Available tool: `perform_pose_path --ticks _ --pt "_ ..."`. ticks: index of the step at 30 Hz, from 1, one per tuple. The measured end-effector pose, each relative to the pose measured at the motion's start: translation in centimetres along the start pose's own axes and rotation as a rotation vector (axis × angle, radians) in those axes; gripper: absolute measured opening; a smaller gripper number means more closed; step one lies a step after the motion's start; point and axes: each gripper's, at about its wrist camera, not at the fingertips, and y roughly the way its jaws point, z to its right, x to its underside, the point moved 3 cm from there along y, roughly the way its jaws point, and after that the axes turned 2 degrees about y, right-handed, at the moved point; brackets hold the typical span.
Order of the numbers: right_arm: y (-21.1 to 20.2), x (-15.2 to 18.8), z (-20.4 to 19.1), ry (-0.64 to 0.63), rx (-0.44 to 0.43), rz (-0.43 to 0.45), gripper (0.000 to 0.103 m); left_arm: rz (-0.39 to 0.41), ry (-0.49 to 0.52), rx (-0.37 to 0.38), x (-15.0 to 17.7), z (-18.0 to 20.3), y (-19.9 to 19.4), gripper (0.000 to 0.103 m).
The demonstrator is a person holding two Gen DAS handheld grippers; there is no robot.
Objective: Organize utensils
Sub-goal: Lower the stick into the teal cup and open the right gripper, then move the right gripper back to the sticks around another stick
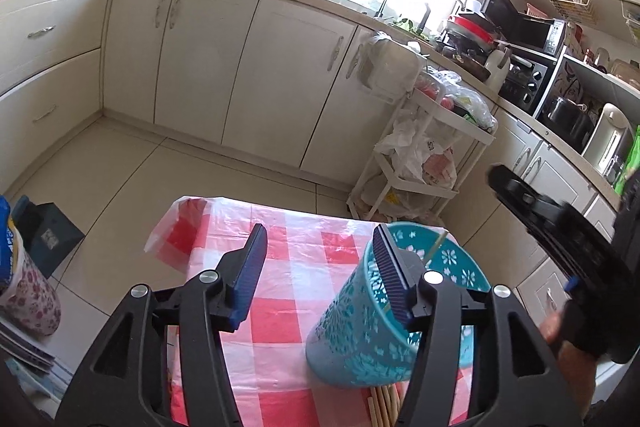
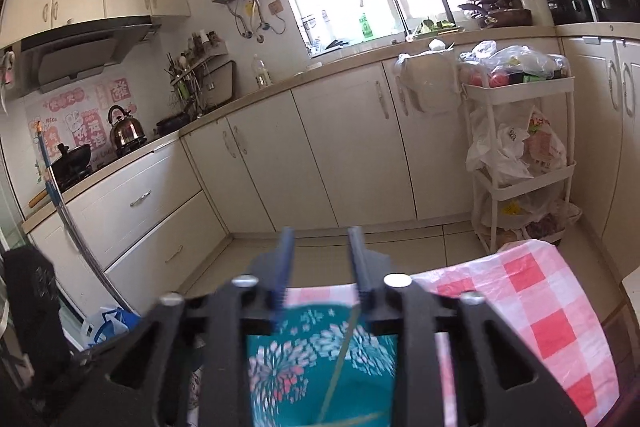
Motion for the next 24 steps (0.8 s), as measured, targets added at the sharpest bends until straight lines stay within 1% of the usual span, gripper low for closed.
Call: perform_pose_path --ticks 2,4,5,6,7,8,9,11,12,14,17,20,21,23,24 --pt "-2.7 1.3 1.0 0.01 0.004 -0.006 0.038 -0.012 0.018 -0.004 0.9 -0.1 -0.8 0.054" --pt "-5.0 3.0 2.1 0.029 0.029 -0.031 0.038 -0.04 0.044 -0.009 2.4 -0.2 -1.5 0.054" --pt "-6.3 4.8 3.1 0.041 0.056 -0.074 0.038 -0.061 0.056 -0.009 3.4 -0.3 -1.8 0.054" --pt "-6.8 6.2 3.6 0.044 0.068 -0.118 0.035 -0.084 0.065 -0.008 4.3 -0.2 -2.0 0.055" --pt "-7.1 8.5 4.2 0.042 0.086 -0.187 0.03 -0.13 0.077 -0.003 5.8 -0.1 -1.9 0.055" --pt "-7.2 10.8 4.9 0.048 0.099 -0.263 0.028 -0.16 0.086 0.003 6.6 0.1 -1.7 0.055" --pt "-7.0 12.4 5.4 0.059 0.103 -0.32 0.019 -0.196 0.098 0.01 7.7 0.4 -1.4 0.055" --pt "-6.4 15.9 6.4 0.078 0.123 -0.434 0.017 -0.263 0.13 0.01 10.0 1.3 -0.8 0.055" --pt "-6.1 16.7 6.6 0.079 0.125 -0.457 0.017 -0.284 0.145 0.011 10.9 1.7 -0.6 0.055" --pt "-5.3 18.0 6.4 0.072 0.122 -0.49 0.017 -0.31 0.173 0.02 12.2 2.6 -0.3 0.055" --pt "-4.0 18.8 6.2 0.086 0.113 -0.52 0.017 -0.33 0.208 0.021 13.6 3.5 -0.1 0.055" --pt "-3.0 19.4 5.7 0.061 0.105 -0.54 0.017 -0.344 0.217 0.019 14.2 3.9 0.1 0.055" --pt "-2.6 19.8 5.5 0.039 0.115 -0.55 0.017 -0.349 0.215 0.021 14.3 3.9 0.3 0.055" --pt "-2.5 20.0 5.2 0.009 0.135 -0.546 0.012 -0.361 0.211 0.028 14.5 3.9 0.7 0.055" --pt "-2.6 20.0 5.2 0.008 0.13 -0.547 0.008 -0.368 0.209 0.029 14.7 4.0 0.8 0.055"
